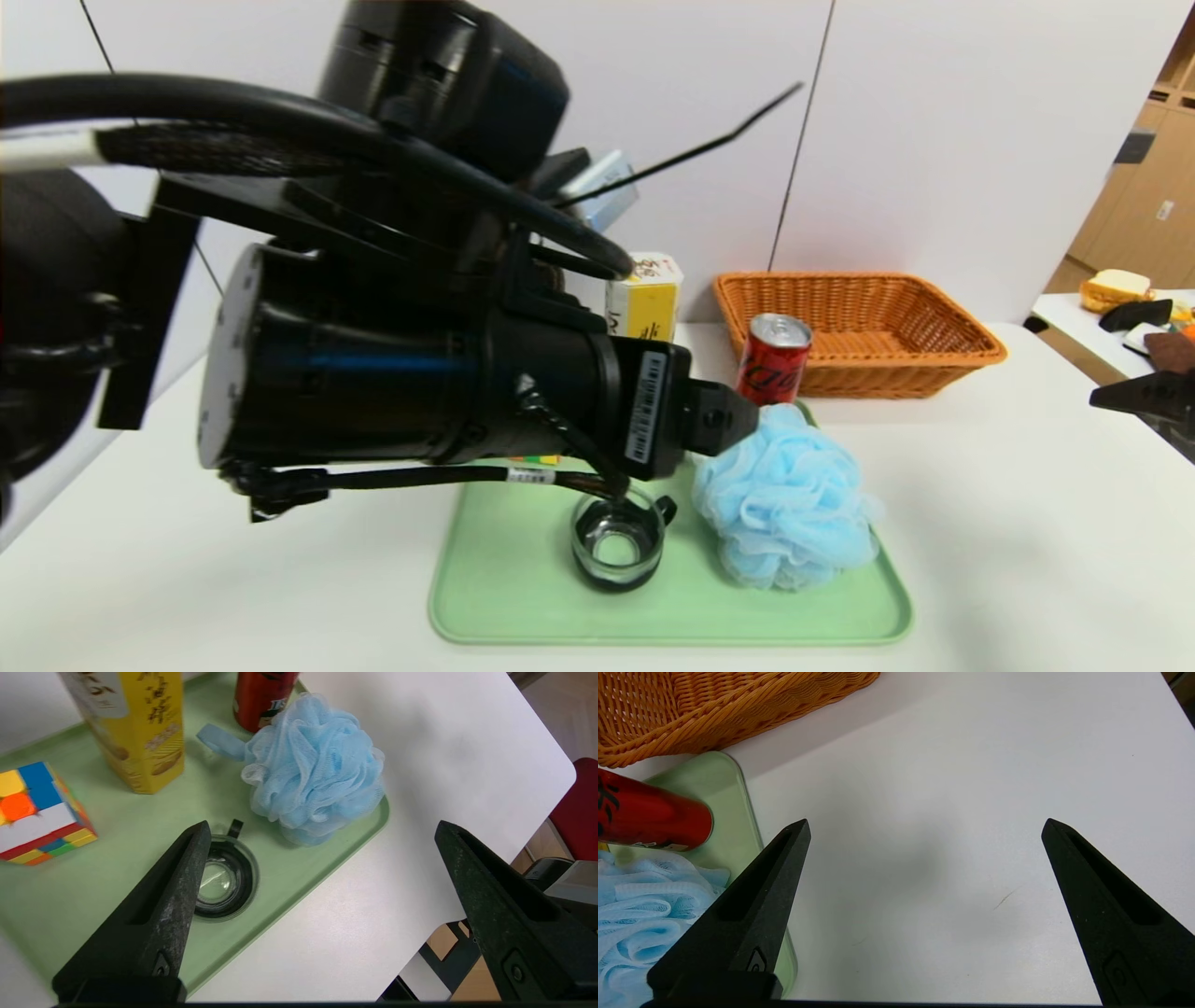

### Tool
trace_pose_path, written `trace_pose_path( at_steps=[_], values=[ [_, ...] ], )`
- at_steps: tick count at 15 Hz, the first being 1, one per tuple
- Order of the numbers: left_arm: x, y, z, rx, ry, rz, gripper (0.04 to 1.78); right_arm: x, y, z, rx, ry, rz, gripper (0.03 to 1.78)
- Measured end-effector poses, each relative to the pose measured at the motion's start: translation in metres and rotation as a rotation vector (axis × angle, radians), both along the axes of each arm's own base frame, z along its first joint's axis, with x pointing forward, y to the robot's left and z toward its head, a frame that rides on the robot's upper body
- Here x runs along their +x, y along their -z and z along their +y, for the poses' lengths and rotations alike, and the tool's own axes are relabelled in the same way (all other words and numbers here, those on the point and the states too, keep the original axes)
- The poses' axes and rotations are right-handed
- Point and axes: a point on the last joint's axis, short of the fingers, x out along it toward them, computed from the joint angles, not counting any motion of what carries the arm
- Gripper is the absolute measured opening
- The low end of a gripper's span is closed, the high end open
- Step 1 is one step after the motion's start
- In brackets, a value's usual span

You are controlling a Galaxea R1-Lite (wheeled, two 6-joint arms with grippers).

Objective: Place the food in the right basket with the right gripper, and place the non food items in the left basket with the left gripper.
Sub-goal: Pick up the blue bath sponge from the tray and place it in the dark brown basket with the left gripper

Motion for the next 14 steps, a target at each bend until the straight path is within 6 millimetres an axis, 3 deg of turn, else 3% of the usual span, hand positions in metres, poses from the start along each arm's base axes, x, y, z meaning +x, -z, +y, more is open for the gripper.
trace_pose_path(
  at_steps=[3, 14],
  values=[
    [0.002, 0.011, -0.03, 0.034, 0.026, 0.014, 1.69, -0.002, 0.002, 0.0, 0.009, -0.003, 0.003, 1.71],
    [0.016, 0.046, -0.106, 0.128, -0.032, 0.021, 1.69, -0.006, 0.016, 0.001, 0.038, -0.029, 0.044, 1.71]
  ],
)
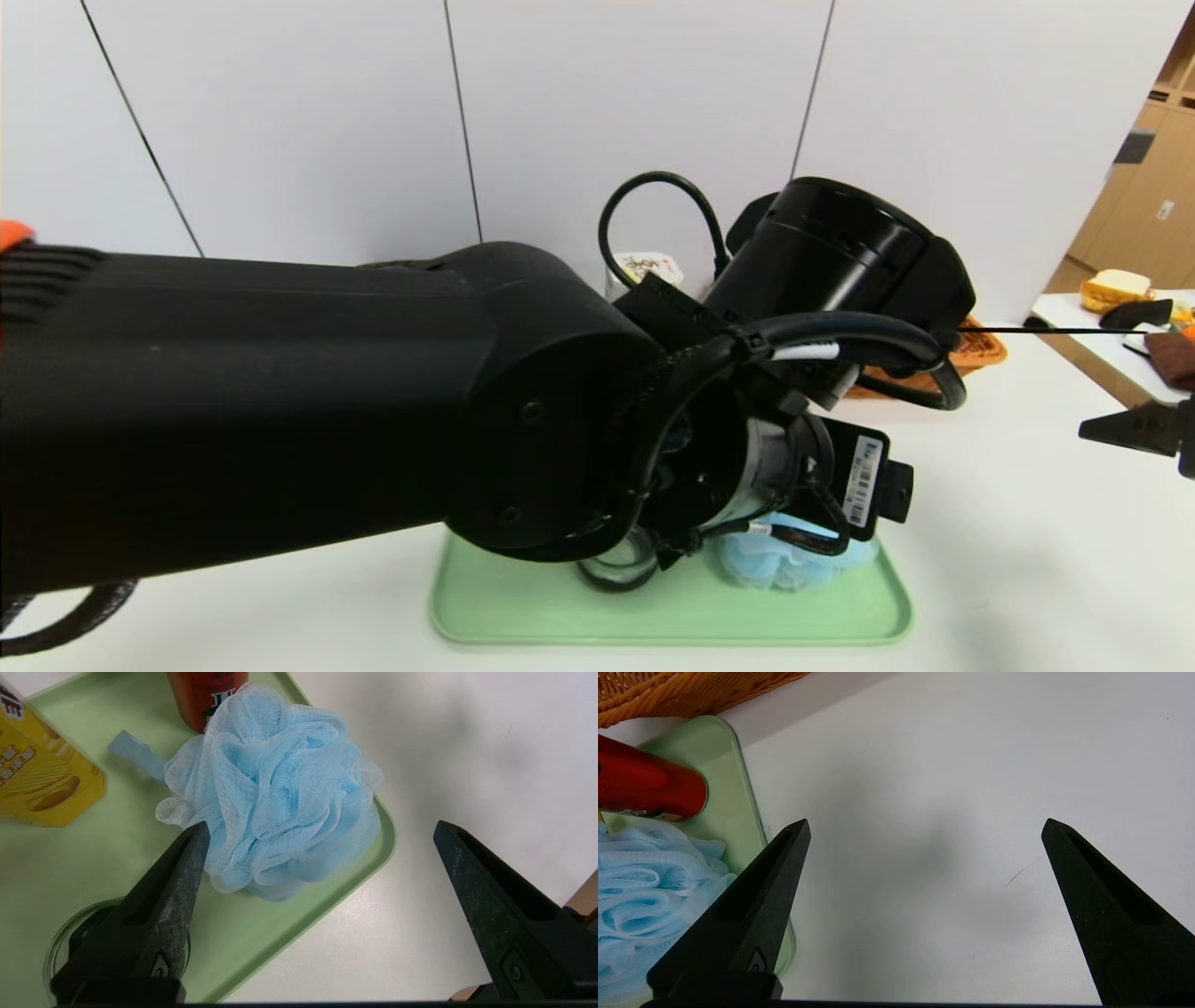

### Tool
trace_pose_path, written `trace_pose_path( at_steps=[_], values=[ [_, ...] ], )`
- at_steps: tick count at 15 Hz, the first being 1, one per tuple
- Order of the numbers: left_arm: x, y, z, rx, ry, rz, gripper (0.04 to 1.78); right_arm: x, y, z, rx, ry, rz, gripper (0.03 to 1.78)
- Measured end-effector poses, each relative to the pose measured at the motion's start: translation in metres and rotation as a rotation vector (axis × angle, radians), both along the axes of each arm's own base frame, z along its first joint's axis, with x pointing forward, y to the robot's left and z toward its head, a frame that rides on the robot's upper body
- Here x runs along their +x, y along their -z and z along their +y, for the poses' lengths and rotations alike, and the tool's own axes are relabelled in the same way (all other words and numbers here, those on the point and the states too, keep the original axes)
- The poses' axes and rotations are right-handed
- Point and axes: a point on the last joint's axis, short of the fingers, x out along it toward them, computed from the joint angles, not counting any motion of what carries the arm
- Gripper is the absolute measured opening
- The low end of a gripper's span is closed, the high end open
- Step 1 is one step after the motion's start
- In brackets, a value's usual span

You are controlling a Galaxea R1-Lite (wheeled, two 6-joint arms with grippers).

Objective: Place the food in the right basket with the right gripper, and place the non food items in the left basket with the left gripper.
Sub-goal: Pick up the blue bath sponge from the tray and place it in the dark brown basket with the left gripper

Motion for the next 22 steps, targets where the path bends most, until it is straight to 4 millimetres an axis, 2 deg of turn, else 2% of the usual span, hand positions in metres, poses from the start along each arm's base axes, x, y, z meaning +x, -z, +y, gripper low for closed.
trace_pose_path(
  at_steps=[5, 11, 18, 22],
  values=[
    [0.014, 0.027, -0.027, 0.059, -0.026, -0.017, 1.69, -0.004, 0.0, 0.001, 0.024, -0.033, -0.01, 1.71],
    [0.024, 0.053, -0.047, 0.095, -0.021, -0.009, 1.69, -0.012, 0.002, 0.003, 0.038, -0.053, -0.017, 1.71],
    [0.031, 0.084, -0.06, 0.152, -0.019, 0.02, 1.69, -0.019, 0.0, 0.004, 0.049, -0.073, -0.04, 1.71],
    [0.032, 0.091, -0.062, 0.164, -0.02, 0.029, 1.68, -0.022, 0.003, 0.005, 0.048, -0.077, -0.034, 1.71]
  ],
)
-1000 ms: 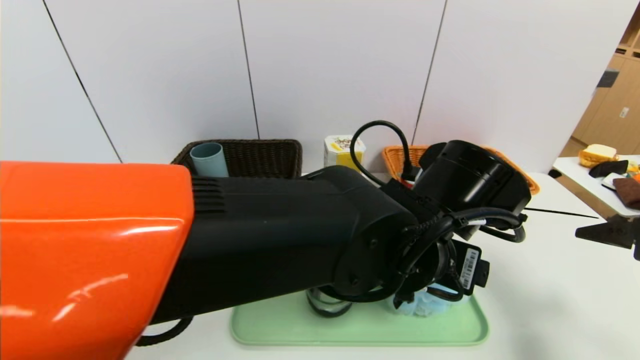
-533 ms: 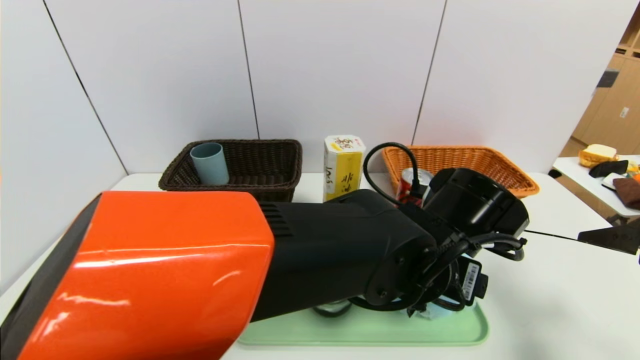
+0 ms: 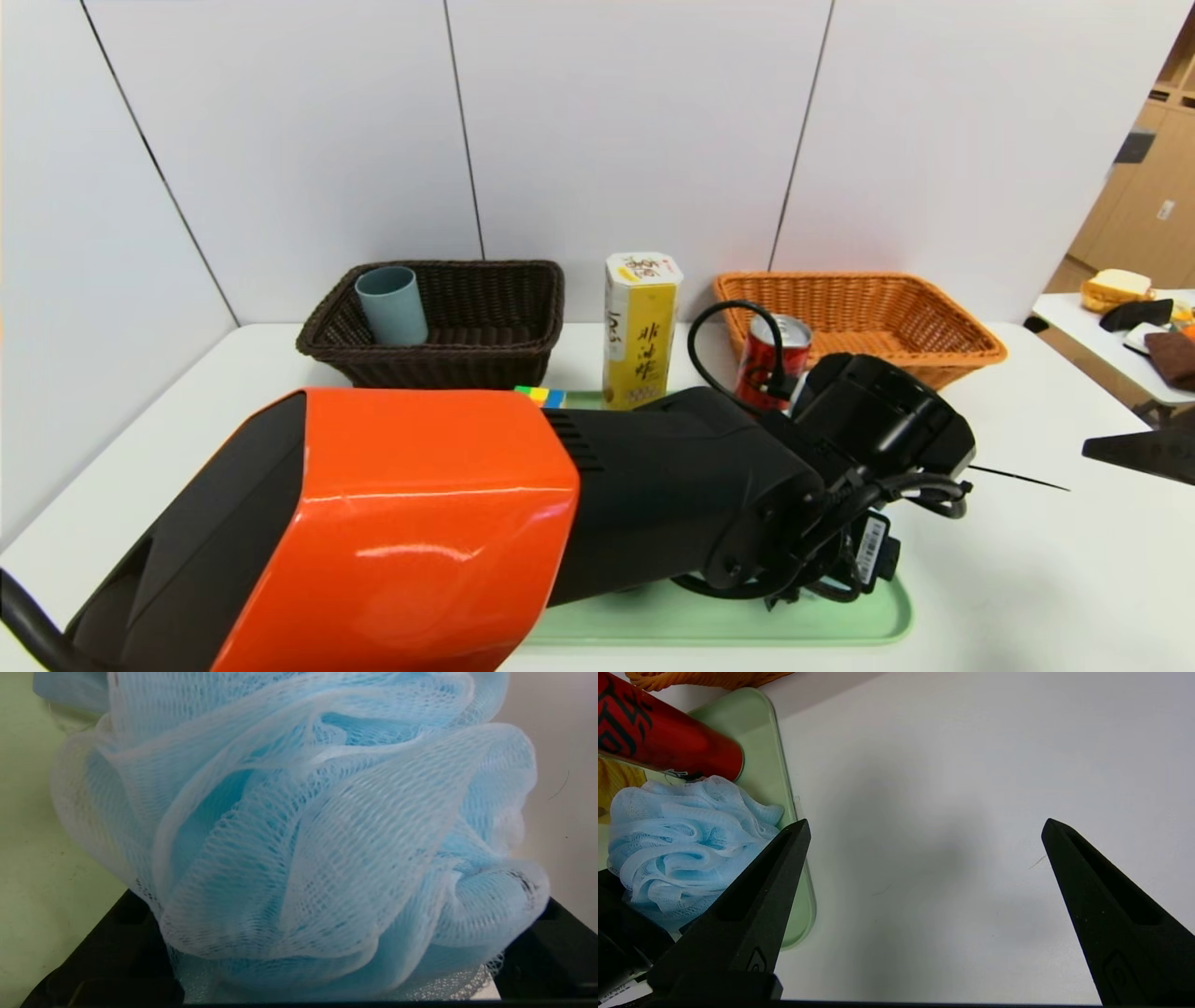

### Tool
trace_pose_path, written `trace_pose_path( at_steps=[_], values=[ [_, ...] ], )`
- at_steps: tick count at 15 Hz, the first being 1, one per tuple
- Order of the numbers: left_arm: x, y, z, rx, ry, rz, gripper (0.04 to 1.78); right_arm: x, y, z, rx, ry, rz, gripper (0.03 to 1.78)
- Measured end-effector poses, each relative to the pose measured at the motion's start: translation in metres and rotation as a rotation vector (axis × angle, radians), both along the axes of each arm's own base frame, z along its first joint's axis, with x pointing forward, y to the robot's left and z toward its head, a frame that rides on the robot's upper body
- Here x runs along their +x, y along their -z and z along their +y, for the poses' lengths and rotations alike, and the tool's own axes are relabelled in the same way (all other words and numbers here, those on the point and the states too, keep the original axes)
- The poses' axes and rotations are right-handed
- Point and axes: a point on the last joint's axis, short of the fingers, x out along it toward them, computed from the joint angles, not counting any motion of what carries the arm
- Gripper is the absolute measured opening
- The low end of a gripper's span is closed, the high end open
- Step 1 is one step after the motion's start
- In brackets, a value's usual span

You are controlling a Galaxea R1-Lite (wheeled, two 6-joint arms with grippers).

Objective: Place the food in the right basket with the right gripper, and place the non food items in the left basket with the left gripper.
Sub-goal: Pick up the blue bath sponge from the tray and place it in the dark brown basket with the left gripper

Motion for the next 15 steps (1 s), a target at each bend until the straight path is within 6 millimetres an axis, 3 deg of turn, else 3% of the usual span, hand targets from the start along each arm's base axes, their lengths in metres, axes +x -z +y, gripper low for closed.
trace_pose_path(
  at_steps=[3, 9, 15],
  values=[
    [0.0, 0.002, 0.0, 0.005, -0.002, 0.006, 1.18, -0.003, 0.001, 0.001, 0.007, -0.008, -0.004, 1.71],
    [-0.007, -0.012, 0.005, -0.017, 0.026, 0.038, 0.61, -0.008, 0.002, 0.001, 0.009, -0.01, -0.007, 1.71],
    [-0.025, -0.051, 0.015, -0.149, 0.122, 0.122, 0.57, -0.012, 0.007, 0.002, 0.02, -0.018, 0.0, 1.71]
  ],
)
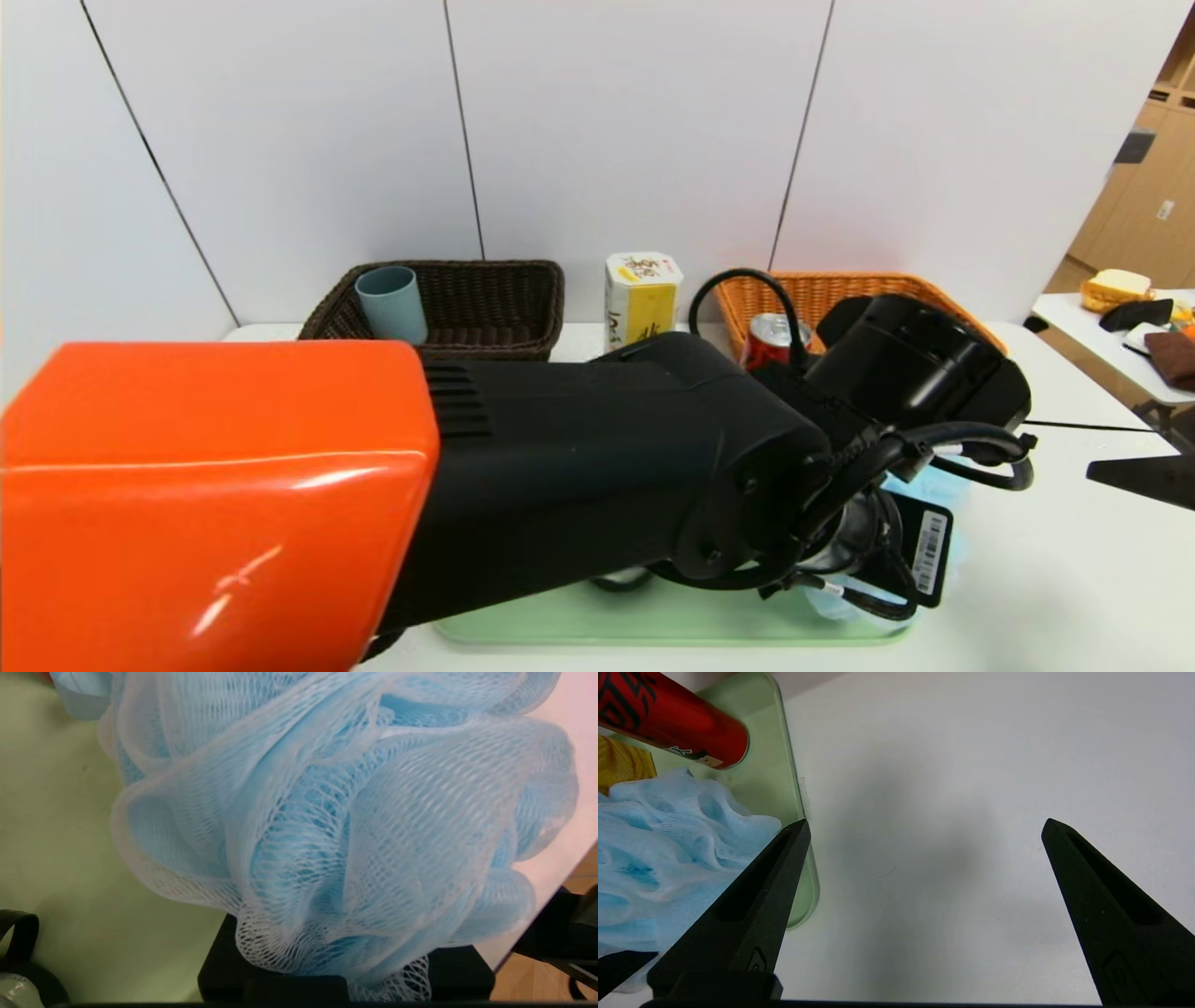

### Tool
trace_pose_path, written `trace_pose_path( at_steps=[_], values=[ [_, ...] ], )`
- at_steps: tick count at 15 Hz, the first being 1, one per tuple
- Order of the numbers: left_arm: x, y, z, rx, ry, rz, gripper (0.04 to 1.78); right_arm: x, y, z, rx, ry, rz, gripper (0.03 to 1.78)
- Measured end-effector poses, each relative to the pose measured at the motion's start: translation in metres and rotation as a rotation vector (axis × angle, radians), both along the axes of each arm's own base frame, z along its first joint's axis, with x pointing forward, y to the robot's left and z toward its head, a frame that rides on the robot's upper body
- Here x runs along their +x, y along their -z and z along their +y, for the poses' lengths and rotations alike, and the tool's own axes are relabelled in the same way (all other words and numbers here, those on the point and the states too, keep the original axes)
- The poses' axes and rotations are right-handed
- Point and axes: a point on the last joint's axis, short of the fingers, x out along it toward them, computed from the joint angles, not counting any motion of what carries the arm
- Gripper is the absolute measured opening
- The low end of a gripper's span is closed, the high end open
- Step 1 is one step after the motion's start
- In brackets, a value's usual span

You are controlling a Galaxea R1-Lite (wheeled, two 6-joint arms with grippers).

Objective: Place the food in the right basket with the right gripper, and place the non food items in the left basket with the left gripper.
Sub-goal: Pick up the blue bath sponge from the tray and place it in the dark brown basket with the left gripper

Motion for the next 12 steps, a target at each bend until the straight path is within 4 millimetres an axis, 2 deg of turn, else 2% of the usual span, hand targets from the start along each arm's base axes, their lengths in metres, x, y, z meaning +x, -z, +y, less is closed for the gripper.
trace_pose_path(
  at_steps=[5, 8, 12],
  values=[
    [-0.011, -0.045, 0.016, -0.135, 0.017, -0.003, 0.57, -0.002, 0.003, 0.0, 0.002, -0.002, 0.007, 1.71],
    [-0.021, -0.087, 0.032, -0.3, 0.062, -0.011, 0.57, -0.001, 0.003, 0.0, 0.004, 0.001, 0.009, 1.71],
    [-0.029, -0.146, 0.053, -0.597, 0.07, -0.135, 0.57, -0.002, 0.005, 0.0, 0.003, 0.001, 0.017, 1.71]
  ],
)
